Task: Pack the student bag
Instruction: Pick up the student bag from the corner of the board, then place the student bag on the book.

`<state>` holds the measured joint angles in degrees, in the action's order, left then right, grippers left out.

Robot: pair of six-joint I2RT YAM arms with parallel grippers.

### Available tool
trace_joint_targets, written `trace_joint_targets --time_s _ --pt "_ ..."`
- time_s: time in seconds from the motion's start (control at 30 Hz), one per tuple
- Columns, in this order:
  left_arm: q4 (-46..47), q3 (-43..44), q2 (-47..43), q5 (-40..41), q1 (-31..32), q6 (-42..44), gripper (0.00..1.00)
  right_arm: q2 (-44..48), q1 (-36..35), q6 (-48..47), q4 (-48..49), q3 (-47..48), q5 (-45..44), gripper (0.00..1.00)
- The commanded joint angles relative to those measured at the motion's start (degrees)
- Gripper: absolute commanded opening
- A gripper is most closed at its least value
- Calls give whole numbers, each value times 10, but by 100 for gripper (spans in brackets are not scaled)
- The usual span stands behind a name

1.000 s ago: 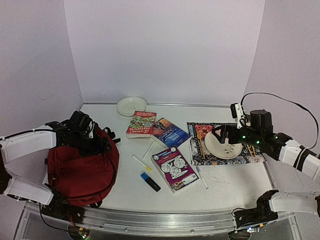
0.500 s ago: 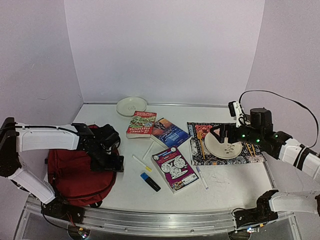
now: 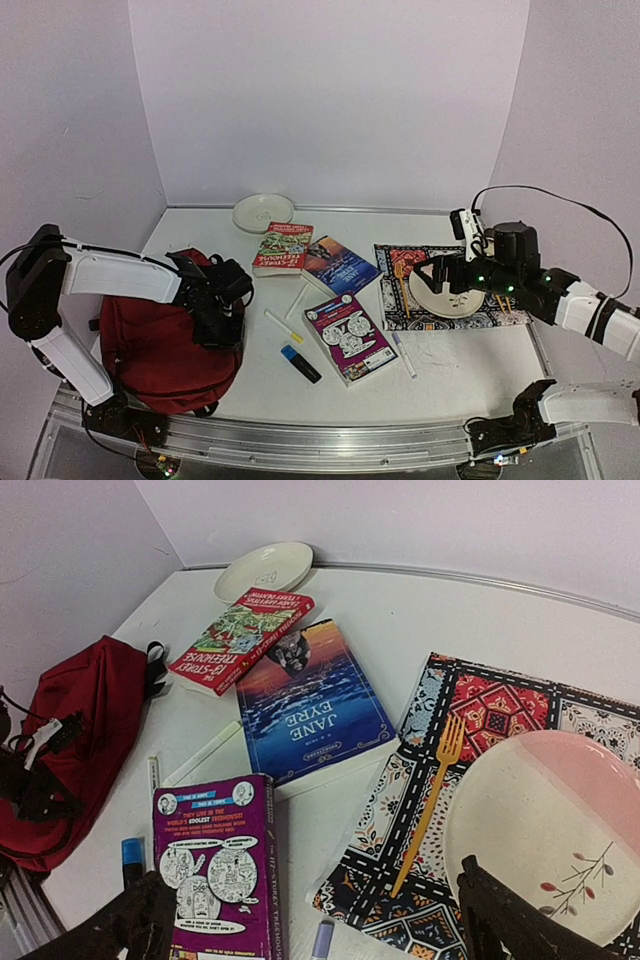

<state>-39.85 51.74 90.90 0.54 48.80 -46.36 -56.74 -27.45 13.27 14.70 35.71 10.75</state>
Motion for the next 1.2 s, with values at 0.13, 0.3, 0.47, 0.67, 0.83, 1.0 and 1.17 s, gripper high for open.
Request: trace_joint_targets --time_s 0.13,0.3,0.47,0.67,0.83,1.0,1.17 --pt "74 67 -18 -53 2 -26 0 -16 -41 26 28 14 -15 98" --pt "88 102 -36 -36 0 -58 0 -51 -83 50 38 42 -19 98" --pt "112 126 -51 -36 1 -78 0 -95 -128 72 57 71 -20 98" --pt "129 134 -71 -64 1 -83 0 -149 -181 81 78 106 -15 98" --pt "144 162 -84 -108 1 -68 0 -185 -205 82 83 136 -25 98" --pt "144 204 -98 -119 1 -34 0 -197 -212 75 84 153 -48 98" --pt "146 210 -71 -174 6 -9 0 -201 -212 61 80 166 -68 98"
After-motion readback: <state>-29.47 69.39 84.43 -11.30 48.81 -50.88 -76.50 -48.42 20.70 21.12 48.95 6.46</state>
